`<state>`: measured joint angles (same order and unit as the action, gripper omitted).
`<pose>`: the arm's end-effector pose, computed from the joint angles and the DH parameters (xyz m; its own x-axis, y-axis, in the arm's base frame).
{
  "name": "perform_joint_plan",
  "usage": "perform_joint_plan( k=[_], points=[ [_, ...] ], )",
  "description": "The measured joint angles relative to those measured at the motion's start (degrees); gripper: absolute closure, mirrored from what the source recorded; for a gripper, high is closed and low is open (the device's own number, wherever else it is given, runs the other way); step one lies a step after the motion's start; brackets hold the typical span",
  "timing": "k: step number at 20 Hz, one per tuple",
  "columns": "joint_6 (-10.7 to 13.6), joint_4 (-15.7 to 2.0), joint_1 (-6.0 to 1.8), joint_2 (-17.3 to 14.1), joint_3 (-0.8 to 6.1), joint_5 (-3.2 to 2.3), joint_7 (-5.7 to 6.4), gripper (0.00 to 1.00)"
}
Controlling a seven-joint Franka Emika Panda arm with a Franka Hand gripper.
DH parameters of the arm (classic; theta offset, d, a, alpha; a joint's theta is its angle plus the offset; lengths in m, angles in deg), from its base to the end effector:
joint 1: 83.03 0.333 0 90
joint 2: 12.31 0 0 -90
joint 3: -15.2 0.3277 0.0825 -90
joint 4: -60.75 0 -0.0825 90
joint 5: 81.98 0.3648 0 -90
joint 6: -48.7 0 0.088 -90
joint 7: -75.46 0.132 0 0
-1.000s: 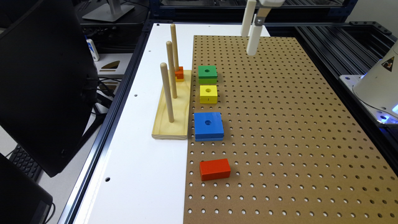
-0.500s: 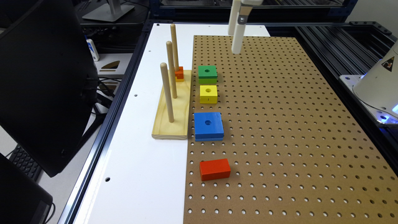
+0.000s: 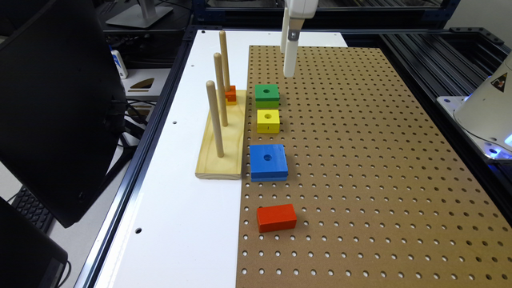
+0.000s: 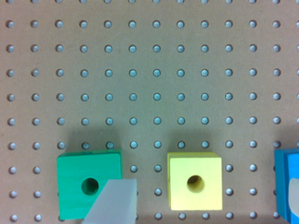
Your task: Pick up yellow block.
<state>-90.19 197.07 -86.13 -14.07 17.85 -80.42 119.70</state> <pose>0.4875 -0.0033 0.3110 0.6964 -0.7176 -0.0037 -0.7175 -0.6962 -0.0238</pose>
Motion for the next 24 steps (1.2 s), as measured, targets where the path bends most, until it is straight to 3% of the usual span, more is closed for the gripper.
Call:
perform_joint_plan(
  k=[3, 8, 13, 24],
  points=[
    [-2.6, -0.04, 0.00, -2.7, -0.01, -0.02, -0.03, 0.00],
    [-3.1, -0.04, 0.00, -3.4, -0.01, -0.02, -0.06, 0.00],
    [-5.3, -0.02, 0.00, -5.9, -0.02, -0.03, -0.08, 0.00],
    [-5.8, -0.39, 0.29, -6.2, 0.26, -0.03, -0.08, 0.00]
  ],
)
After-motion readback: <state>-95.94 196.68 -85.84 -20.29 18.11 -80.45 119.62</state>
